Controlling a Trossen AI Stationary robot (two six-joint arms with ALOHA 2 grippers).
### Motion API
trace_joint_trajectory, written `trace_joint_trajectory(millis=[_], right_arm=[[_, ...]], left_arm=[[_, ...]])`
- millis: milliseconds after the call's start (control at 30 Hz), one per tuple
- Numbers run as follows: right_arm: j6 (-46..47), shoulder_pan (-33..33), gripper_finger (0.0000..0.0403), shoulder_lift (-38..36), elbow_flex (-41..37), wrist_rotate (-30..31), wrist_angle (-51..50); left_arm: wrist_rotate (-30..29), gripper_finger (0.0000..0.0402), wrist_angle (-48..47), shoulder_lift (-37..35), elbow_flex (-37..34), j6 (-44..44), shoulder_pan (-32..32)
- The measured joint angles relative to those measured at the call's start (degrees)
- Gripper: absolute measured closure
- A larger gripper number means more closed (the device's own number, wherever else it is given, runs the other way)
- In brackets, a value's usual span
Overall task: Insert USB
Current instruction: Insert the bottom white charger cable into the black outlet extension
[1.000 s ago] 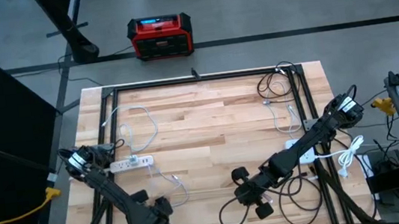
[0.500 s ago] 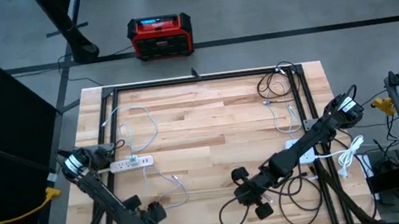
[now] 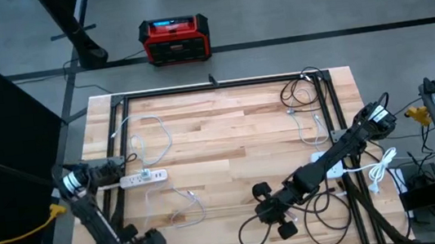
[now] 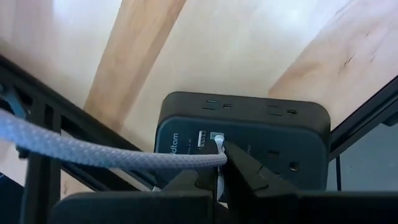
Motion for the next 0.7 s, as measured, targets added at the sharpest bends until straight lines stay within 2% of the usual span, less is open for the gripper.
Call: trace_joint_trajectory(millis=[267, 700], right_arm=[[0.7, 0.0, 0.0387, 0.0, 0.0, 0.0, 0.1], [0.6, 0.0, 0.0387, -0.6, 0.0, 0.0, 0.5]], left_arm=[[-2.2, 0.0402, 0.1, 0.0, 0.0, -7.4, -3.9], [-1.3, 0.0402, 3.6, -0.5, -1.6, -7.3, -4.0]])
